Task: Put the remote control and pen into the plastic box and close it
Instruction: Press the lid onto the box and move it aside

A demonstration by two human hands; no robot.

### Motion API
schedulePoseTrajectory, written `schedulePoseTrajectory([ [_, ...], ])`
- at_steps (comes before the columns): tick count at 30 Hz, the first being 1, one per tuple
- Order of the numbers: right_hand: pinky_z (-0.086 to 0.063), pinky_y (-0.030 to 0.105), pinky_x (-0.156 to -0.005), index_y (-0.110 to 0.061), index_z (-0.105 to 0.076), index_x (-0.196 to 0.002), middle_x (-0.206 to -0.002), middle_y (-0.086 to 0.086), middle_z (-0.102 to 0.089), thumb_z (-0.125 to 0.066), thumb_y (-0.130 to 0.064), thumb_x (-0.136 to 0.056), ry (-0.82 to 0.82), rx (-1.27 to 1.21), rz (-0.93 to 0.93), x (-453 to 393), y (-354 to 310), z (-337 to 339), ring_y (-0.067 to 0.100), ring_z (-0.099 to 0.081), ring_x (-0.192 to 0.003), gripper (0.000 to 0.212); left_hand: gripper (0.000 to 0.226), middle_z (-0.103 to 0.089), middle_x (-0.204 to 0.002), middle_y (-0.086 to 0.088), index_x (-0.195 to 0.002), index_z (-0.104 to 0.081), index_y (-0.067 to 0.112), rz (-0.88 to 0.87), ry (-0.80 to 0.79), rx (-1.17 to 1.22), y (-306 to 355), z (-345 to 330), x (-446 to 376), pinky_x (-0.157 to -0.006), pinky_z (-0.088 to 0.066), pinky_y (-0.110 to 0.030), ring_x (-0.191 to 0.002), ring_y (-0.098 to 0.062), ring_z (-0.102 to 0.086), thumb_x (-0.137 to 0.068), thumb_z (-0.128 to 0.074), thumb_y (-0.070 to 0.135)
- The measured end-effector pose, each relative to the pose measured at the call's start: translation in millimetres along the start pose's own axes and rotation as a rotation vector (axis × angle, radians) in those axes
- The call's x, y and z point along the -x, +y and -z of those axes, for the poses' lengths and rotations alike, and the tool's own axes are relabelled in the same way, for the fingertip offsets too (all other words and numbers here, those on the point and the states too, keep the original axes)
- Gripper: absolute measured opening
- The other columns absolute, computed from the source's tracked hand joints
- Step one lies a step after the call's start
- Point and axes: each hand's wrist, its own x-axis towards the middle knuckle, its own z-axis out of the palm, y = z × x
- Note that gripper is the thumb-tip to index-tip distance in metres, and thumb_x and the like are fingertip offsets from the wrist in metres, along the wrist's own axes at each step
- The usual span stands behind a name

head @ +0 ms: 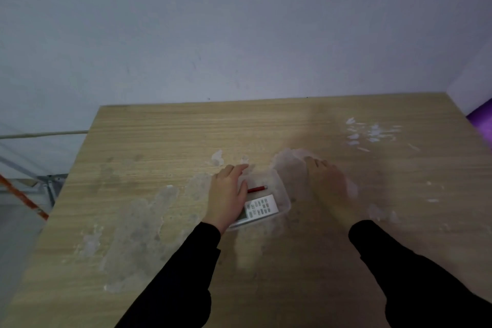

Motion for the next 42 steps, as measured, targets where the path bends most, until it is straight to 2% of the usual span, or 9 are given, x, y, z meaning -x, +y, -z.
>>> schedulePoseTrajectory([
  [5, -0.056, 0.035, -0.064, -0.008, -0.065, -0.103, -0.088, 0.014, -0.073, -0.065, 0.005, -0.073, 0.184, -0.222, 0.306, -18, -31, 57, 0.031, -0.069, -0.073, 0.034, 0.051, -0.053, -0.133, -0.009, -0.137, -0.041, 0.013, -0.027, 0.001, 0.167, 25, 7, -7, -0.104, -0.041, -0.036, -0.122, -0.021, -0.048, -0.089, -0.060, 0.016],
  [9, -0.054, 0.032, -0.064, -0.010, -0.064, -0.108, -0.088, 0.009, -0.074, -0.065, -0.007, -0.084, 0.165, -0.367, 0.479, -23, -50, 74, 0.026, -0.068, -0.071, 0.025, 0.005, -0.068, -0.085, -0.007, -0.089, -0.057, 0.016, 0.043, 0.136, 0.257, 26, 16, -3, -0.070, -0.053, -0.042, -0.078, -0.019, -0.062, -0.093, -0.054, 0.016],
  [13, -0.048, 0.024, -0.060, -0.025, -0.057, -0.113, -0.075, -0.003, -0.067, -0.066, -0.036, -0.085, 0.067, -0.453, 0.213, -23, -34, 59, 0.015, -0.061, -0.064, 0.032, 0.018, -0.068, -0.072, -0.005, -0.075, -0.056, 0.020, 0.150, 0.167, 0.282, 9, 24, 14, -0.064, -0.055, -0.043, -0.067, -0.021, -0.065, -0.091, -0.055, 0.010],
  [17, -0.041, 0.006, -0.054, -0.015, -0.059, -0.108, -0.069, -0.005, -0.058, -0.075, -0.009, -0.075, -0.084, -0.874, -0.159, -18, -22, 23, 0.006, -0.055, -0.060, 0.038, 0.019, -0.067, -0.068, -0.005, -0.078, -0.062, 0.017, 0.290, 0.167, 0.340, -9, 22, 29, -0.067, -0.059, -0.046, -0.063, -0.023, -0.067, -0.089, -0.056, 0.003],
  [21, -0.049, 0.028, -0.069, -0.009, -0.058, -0.104, -0.091, 0.009, -0.064, -0.072, 0.002, -0.074, -0.159, -1.034, -0.442, -12, -26, -8, 0.021, -0.061, -0.081, 0.035, 0.009, -0.067, -0.064, -0.010, -0.078, -0.063, 0.011, 0.425, 0.183, 0.301, -18, 14, 37, -0.060, -0.058, -0.043, -0.059, -0.027, -0.067, -0.085, -0.063, 0.005],
  [27, -0.037, 0.002, -0.056, -0.007, -0.063, -0.109, -0.103, 0.013, -0.068, -0.060, -0.001, -0.085, -0.115, -0.868, -0.431, -7, -52, -44, 0.015, -0.054, -0.082, 0.025, 0.008, -0.059, -0.068, -0.002, -0.084, -0.062, 0.007, 0.570, 0.228, 0.147, -28, 2, 44, -0.059, -0.039, -0.026, -0.070, -0.027, -0.061, -0.084, -0.067, 0.013],
  [31, -0.045, 0.027, -0.080, -0.009, -0.062, -0.114, -0.115, 0.016, -0.063, -0.056, 0.000, -0.086, -0.103, -0.773, -0.361, -14, -58, -57, 0.022, -0.057, -0.092, 0.029, 0.013, -0.070, -0.083, -0.015, -0.085, -0.064, 0.002, 0.638, 0.239, 0.137, -34, -6, 44, -0.063, -0.037, -0.027, -0.073, -0.025, -0.059, -0.084, -0.067, 0.014],
  [37, -0.040, 0.027, -0.082, -0.005, -0.060, -0.117, -0.111, 0.016, -0.067, -0.050, -0.002, -0.092, -0.092, -0.726, -0.283, -10, -57, -63, 0.017, -0.054, -0.090, 0.028, 0.010, -0.071, -0.083, -0.017, -0.086, -0.067, -0.001, 0.738, 0.285, 0.276, -36, -13, 42, -0.068, -0.043, -0.029, -0.079, -0.029, -0.065, -0.083, -0.067, 0.008],
  [42, -0.044, 0.034, -0.070, 0.000, -0.062, -0.092, -0.089, 0.019, -0.066, -0.043, -0.004, -0.095, -0.036, -0.711, -0.280, -2, -55, -63, 0.030, -0.059, -0.080, 0.020, 0.020, -0.072, -0.093, -0.015, -0.103, -0.067, -0.001, 0.803, 0.305, 0.414, -31, -21, 49, -0.074, -0.044, -0.027, -0.080, -0.020, -0.061, -0.085, -0.065, 0.008],
])
